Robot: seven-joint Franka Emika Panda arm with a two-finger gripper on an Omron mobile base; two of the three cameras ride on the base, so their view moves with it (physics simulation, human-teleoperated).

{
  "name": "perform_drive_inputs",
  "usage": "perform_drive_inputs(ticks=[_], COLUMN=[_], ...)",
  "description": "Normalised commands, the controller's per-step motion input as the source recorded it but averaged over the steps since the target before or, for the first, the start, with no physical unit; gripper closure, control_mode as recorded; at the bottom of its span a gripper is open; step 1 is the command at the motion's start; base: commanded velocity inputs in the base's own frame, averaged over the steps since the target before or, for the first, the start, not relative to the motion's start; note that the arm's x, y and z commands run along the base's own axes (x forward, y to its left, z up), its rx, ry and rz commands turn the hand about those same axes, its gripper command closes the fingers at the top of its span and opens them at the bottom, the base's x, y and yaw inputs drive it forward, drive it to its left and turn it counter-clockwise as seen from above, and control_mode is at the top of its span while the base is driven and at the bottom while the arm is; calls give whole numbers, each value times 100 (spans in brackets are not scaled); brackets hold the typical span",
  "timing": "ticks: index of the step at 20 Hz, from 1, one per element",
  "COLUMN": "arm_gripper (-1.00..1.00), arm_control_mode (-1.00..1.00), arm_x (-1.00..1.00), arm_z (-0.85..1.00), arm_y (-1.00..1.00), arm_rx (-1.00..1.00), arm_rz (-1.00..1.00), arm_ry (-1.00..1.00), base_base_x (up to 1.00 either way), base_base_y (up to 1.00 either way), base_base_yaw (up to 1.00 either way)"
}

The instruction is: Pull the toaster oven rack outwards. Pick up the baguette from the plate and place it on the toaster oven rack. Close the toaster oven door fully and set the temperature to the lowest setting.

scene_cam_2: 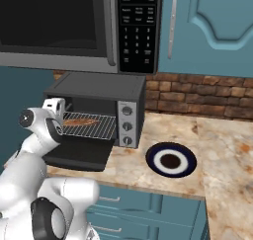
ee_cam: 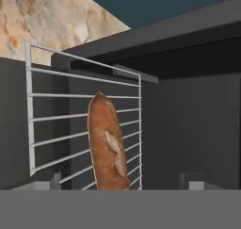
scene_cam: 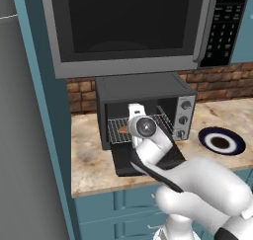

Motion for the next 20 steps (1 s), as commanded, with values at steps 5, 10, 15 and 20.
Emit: perform_drive_inputs(ticks=[5,10,15,20], arm_gripper=[-100,-100,-100,-100], arm_control_mode=[-100,-100,-100,-100], arm_x=[-38,-31,-27,-5], arm_z=[42,44,2,0], arm_y=[-4,-2,-1,-24], arm_rx=[0,24,45,35], arm_rz=[-6,-22,-42,-66], arm_ry=[1,1,8,28], base_base_x=[0,0,0,0], base_base_y=[0,0,0,0], base_base_yaw=[0,0,0,0])
